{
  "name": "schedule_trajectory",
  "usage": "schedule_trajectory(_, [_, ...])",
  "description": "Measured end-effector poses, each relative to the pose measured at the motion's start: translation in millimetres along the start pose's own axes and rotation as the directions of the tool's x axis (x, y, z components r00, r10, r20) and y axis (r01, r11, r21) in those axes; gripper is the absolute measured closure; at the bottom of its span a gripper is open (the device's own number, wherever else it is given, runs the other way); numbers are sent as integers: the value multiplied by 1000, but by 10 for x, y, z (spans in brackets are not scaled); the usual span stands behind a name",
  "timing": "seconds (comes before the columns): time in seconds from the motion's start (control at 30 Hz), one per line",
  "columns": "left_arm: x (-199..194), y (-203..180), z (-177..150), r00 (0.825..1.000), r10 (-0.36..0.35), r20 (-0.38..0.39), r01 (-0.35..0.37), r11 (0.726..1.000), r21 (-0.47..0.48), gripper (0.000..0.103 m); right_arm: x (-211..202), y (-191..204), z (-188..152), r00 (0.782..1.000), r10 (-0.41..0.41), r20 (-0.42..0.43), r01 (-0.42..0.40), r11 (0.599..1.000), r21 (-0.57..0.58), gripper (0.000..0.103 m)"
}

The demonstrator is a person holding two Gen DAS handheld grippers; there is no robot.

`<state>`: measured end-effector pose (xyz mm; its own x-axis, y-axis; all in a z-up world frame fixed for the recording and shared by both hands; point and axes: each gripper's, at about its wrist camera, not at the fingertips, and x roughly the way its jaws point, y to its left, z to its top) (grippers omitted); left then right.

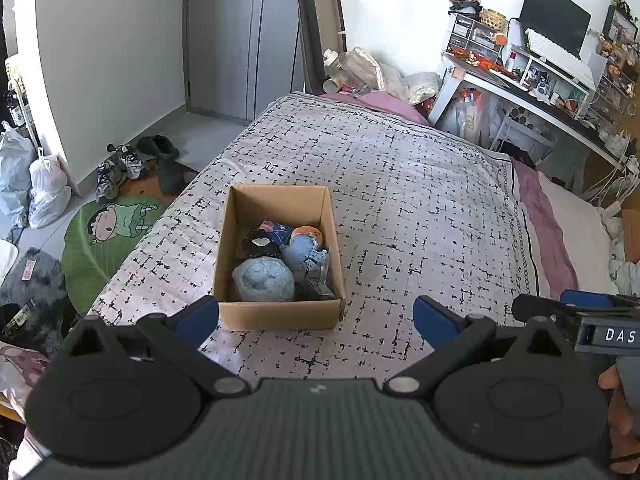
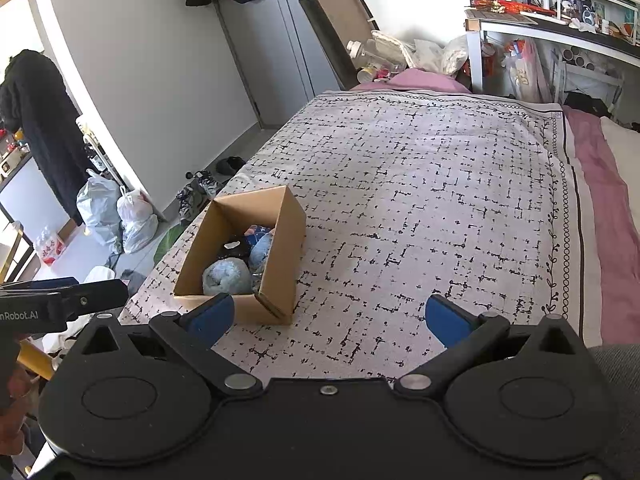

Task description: Organize soft objects

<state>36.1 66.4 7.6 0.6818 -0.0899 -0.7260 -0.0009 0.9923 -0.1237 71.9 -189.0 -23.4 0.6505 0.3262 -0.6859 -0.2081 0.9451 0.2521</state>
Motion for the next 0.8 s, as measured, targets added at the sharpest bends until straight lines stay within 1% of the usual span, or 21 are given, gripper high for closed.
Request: schedule_trajectory(0.8, [-43,-6,12,1000,-5,4,5,1000,6,1,-7,-16,-2,1000,-2,1,2,1000,3,0])
